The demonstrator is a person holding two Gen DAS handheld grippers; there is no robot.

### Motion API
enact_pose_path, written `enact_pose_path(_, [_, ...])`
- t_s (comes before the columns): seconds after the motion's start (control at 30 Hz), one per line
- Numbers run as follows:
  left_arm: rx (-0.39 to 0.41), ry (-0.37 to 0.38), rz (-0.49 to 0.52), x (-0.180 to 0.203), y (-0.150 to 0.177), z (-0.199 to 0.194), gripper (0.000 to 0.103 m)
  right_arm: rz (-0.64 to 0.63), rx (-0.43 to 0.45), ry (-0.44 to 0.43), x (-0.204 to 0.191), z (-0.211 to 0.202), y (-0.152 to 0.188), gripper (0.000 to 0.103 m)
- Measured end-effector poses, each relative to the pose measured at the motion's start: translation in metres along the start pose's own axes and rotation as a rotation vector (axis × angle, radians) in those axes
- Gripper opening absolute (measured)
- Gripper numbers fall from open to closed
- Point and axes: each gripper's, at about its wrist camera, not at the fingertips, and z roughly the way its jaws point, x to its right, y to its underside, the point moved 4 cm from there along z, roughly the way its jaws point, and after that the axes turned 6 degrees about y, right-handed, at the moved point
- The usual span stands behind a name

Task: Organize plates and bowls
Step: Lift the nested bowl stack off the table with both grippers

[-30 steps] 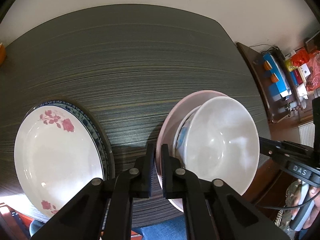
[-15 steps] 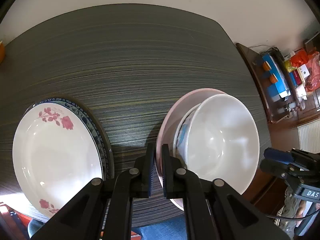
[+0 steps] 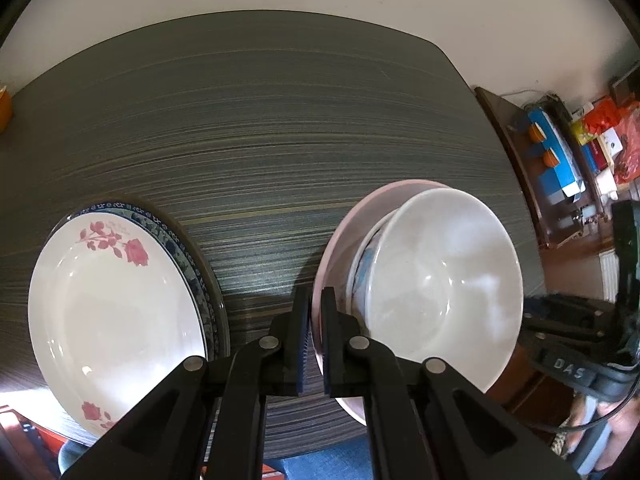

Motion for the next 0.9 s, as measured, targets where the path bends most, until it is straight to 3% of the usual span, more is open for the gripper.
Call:
enact_pose_path(0.23, [0.005, -0.067, 0.051, 0.009, 0.0, 0.002, 0.001, 0.019, 0.052, 0.063, -0.01, -0.004, -0.002, 0.011])
enact_pose_path(0.9, [0.017, -0.095, 0.054, 0.018, 0.0, 0.003, 0.001, 0.016, 0.057, 0.075, -0.022, -0.005, 0.001, 0.01])
